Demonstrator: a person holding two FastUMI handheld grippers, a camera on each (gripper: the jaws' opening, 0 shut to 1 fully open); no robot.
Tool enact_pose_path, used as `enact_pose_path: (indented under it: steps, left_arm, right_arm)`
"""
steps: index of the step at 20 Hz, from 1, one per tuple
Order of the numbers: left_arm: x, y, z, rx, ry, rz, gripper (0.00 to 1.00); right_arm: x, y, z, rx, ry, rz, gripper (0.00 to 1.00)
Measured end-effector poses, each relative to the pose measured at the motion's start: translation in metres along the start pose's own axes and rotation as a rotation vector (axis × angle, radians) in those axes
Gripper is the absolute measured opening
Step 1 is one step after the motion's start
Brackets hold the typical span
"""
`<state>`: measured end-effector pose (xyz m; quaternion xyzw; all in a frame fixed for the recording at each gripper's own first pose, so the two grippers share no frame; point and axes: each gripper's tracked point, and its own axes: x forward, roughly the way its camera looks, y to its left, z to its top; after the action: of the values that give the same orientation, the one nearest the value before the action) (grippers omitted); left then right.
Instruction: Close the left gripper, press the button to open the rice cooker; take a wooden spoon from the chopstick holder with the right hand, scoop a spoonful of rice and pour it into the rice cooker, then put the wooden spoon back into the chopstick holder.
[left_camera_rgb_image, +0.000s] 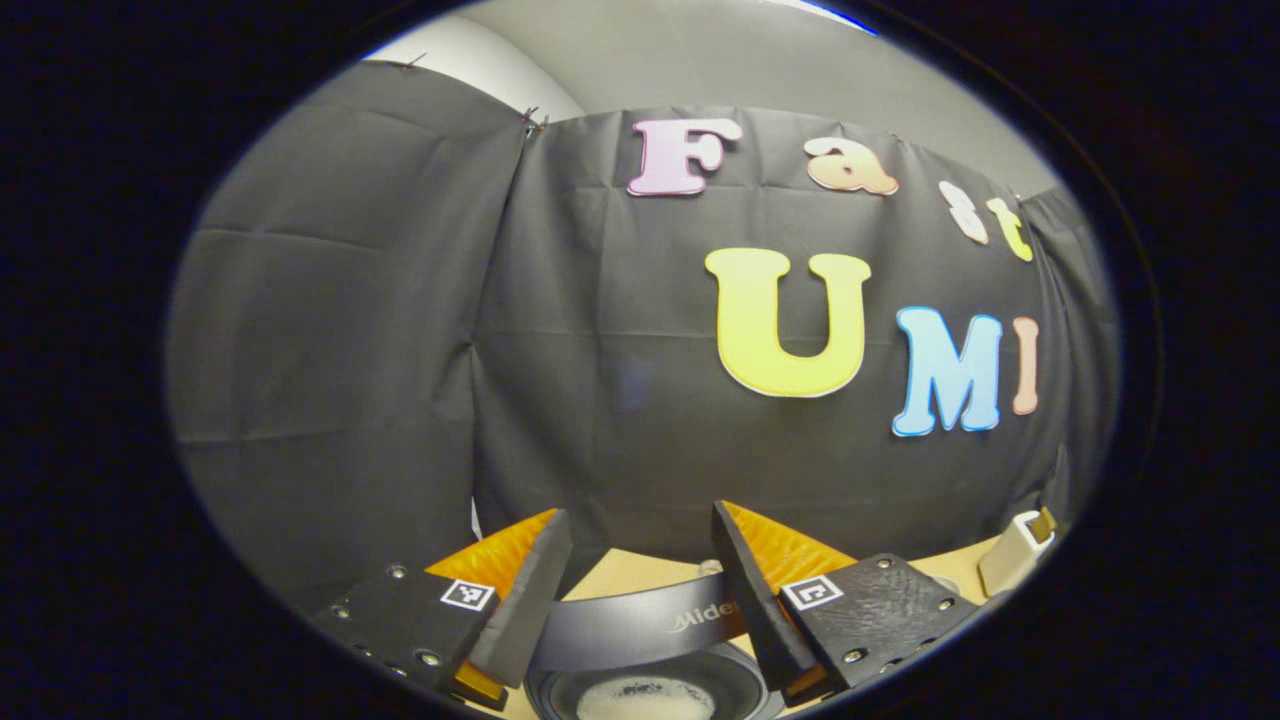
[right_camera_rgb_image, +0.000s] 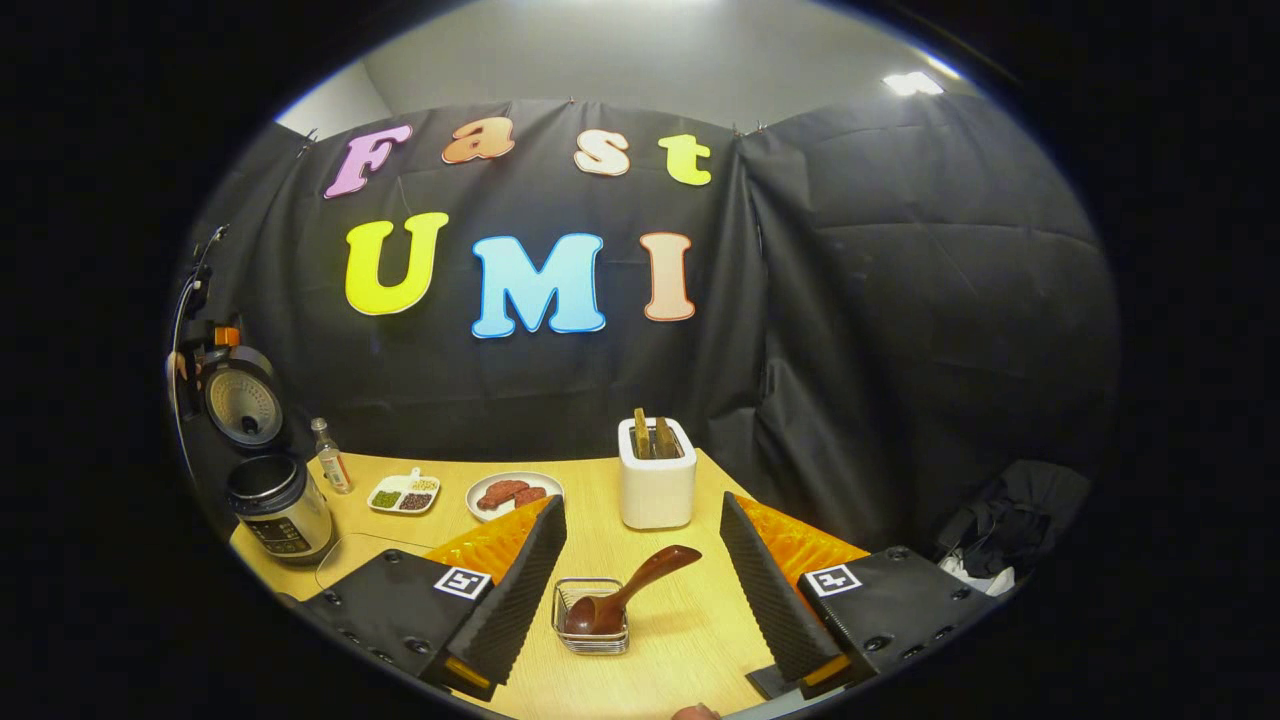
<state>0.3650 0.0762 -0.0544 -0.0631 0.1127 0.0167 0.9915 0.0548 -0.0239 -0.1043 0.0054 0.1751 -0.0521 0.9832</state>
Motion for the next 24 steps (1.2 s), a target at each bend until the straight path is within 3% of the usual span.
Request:
enact_pose_path:
  steps: [11,24]
  left_arm:
    - [-0.069,-0.03,-0.079,0.006,0.091,-0.071,0.88]
    - [-0.097,-0.045,-0.145,0.017,0.143,-0.085,0.89]
  right_arm:
    - [-0.001,-0.013,-0.004,-0.005,0.014,0.092,0.98]
    - [-0.009,-0.023,-0.012,-0.023,0.036,0.119,0.98]
